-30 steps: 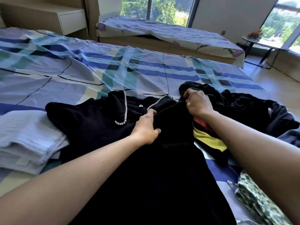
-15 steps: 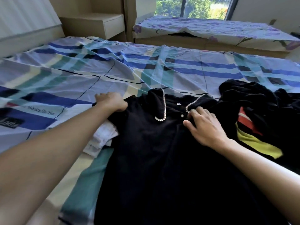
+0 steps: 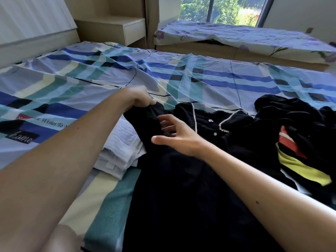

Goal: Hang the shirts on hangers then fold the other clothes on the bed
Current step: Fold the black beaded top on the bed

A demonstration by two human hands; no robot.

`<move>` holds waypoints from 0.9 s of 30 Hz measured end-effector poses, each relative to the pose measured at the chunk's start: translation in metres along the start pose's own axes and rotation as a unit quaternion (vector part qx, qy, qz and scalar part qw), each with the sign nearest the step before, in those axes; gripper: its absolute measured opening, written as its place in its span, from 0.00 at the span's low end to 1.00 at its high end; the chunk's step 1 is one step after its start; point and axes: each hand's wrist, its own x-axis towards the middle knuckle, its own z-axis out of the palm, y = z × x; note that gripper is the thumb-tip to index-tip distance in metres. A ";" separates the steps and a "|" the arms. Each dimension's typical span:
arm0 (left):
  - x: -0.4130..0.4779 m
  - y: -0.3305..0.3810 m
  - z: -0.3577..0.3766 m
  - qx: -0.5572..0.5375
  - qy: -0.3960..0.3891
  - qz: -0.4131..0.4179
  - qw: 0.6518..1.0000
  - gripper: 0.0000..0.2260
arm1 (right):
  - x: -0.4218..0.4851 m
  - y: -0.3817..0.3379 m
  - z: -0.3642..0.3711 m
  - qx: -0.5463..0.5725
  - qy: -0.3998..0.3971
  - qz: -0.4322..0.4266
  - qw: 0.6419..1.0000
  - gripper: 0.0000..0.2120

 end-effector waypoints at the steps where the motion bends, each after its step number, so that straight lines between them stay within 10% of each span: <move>1: -0.003 0.003 -0.002 -0.042 -0.030 -0.001 0.999 0.19 | 0.002 -0.003 0.006 0.002 -0.002 0.001 1.000 0.41; 7: -0.030 0.022 -0.010 -0.333 -0.177 0.008 0.926 0.17 | 0.016 -0.025 0.021 0.105 0.099 0.060 0.988 0.44; 13: -0.036 0.034 -0.010 -0.517 -0.207 0.029 0.830 0.12 | 0.018 -0.018 -0.006 0.246 0.223 0.153 0.931 0.11; 18: -0.029 0.036 0.038 -0.134 -0.033 0.158 0.978 0.13 | 0.004 0.003 -0.039 0.366 0.216 0.220 0.878 0.08; 22: -0.041 0.029 0.082 0.154 -0.131 0.210 0.957 0.29 | -0.011 0.032 -0.054 0.073 0.211 0.256 0.941 0.10; 27: -0.047 0.022 0.110 0.248 -0.151 0.206 0.934 0.37 | -0.017 0.057 -0.069 0.168 0.291 0.232 0.913 0.18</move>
